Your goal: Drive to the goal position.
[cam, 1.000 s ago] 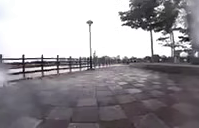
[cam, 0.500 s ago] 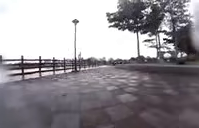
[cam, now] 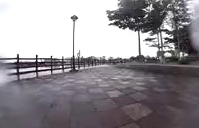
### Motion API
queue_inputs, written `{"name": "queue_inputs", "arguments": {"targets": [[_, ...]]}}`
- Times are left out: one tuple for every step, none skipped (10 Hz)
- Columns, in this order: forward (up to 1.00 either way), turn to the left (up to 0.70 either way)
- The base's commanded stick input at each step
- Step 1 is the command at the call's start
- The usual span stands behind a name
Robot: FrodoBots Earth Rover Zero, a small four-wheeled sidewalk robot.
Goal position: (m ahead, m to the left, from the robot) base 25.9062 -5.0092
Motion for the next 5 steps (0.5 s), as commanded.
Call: {"name": "queue_inputs", "arguments": {"targets": [[1.0, 0.0], [1.0, 0.0], [1.0, 0.0], [1.0, 0.0], [1.0, 0.0]]}}
